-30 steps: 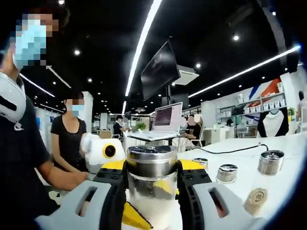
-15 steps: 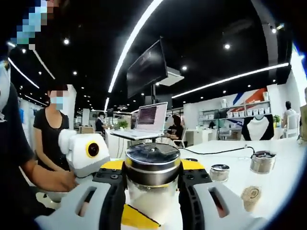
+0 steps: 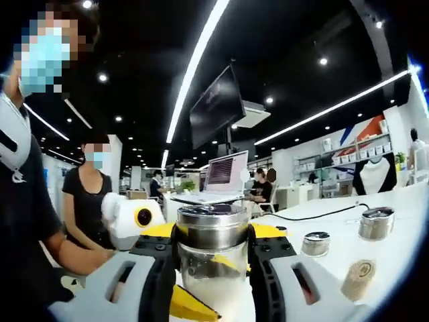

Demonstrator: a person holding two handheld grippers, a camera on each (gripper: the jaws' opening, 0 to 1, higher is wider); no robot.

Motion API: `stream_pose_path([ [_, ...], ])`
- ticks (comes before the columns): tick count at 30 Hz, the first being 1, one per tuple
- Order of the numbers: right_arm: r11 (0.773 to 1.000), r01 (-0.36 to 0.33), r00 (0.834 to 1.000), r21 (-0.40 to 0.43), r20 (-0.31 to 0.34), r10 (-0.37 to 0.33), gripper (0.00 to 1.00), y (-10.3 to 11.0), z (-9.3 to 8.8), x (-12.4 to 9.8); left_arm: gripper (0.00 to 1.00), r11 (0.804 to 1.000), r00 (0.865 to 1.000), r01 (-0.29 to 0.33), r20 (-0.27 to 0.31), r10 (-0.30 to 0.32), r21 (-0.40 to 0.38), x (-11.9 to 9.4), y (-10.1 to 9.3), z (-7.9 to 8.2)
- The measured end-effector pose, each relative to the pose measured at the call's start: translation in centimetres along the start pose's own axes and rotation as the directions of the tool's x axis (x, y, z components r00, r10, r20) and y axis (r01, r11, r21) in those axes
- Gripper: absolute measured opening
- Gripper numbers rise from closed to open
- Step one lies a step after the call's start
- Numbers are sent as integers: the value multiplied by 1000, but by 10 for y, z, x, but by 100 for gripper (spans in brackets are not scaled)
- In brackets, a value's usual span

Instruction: Rotate the seasoning bottle until the label or dispensing opening points toward the visible target arrow and the bottle remains upright within the marked orientation range

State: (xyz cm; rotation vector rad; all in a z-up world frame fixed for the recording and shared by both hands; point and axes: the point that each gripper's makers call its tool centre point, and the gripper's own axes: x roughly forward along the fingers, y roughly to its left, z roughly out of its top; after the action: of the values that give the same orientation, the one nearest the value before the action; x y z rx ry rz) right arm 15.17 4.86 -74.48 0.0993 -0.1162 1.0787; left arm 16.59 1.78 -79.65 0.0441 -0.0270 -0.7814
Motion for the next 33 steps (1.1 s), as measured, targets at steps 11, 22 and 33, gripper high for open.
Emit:
stream_pose_path([
  [11, 993, 113, 992, -23, -49, -114, 37, -4, -10, 10, 43, 995, 998, -64, -24, 66, 81, -6, 16, -10],
  [22, 989, -134, 991, 70, -16, 135, 38, 8, 9, 0, 43, 987, 988, 134, 85, -127, -90, -12, -4, 13],
  [33, 992, 126, 992, 3, 5, -126, 39, -5, -3, 12, 42, 985, 987, -157, 39, 155, 73, -8, 13, 2],
])
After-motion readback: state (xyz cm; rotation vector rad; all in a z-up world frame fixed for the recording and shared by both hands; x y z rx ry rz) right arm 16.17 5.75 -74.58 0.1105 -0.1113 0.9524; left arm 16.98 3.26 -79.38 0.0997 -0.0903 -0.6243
